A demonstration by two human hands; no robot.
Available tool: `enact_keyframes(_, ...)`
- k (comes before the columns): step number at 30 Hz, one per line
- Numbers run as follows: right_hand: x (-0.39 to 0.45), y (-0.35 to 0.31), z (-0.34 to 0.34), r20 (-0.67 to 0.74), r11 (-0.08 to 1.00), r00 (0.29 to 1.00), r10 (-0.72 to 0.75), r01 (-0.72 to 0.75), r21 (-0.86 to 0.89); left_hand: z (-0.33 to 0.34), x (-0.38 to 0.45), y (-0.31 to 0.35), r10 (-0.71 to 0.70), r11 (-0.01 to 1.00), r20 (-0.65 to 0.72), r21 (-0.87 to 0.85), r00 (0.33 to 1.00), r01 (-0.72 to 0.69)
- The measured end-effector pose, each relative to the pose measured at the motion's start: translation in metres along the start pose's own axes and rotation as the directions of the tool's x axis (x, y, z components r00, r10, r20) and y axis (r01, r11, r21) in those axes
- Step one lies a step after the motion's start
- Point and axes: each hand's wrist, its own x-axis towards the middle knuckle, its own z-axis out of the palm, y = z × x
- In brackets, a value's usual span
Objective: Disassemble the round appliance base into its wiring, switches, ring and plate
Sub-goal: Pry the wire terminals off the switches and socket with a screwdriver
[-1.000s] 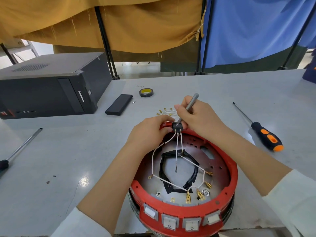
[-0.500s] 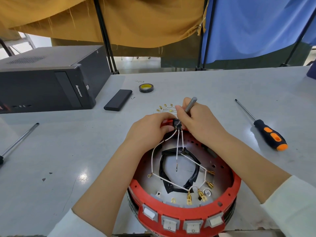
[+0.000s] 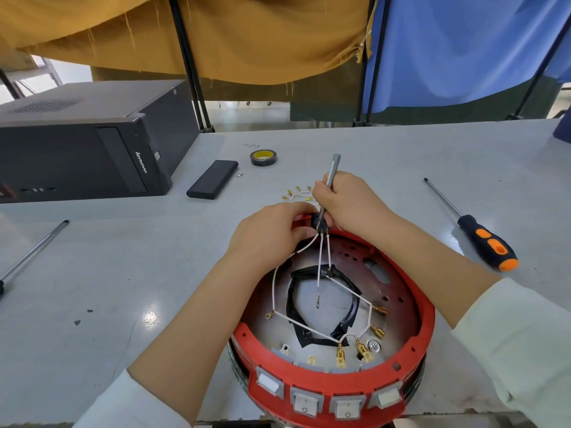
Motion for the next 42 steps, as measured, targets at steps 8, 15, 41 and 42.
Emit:
enact_keyframes(8,-0.002,0.002,0.001,-0.002,0.999,0.999,-0.033,0.033,0.016,-0.001,0.000,-0.001,-0.004,1.000,0.008,-0.026,1.000,0.005)
enact_keyframes(15,-0.015,0.005,0.006,-0.122,0.970,0.965,-0.234,0.223,-0.094,-0.002,0.000,-0.001,0.003,0.999,0.019,-0.051,1.000,-0.002)
enact_keyframes(41,-0.004,0.005,0.007,-0.106,0.987,0.982,-0.155,0.157,0.012,0.000,0.002,-0.004,0.003,0.999,0.022,-0.037,1.000,-0.002)
enact_keyframes(42,-0.003,0.004,0.007,-0.093,0.989,0.985,-0.148,0.149,0.001,0.000,0.002,-0.004,0.000,0.999,0.021,-0.038,1.000,0.001)
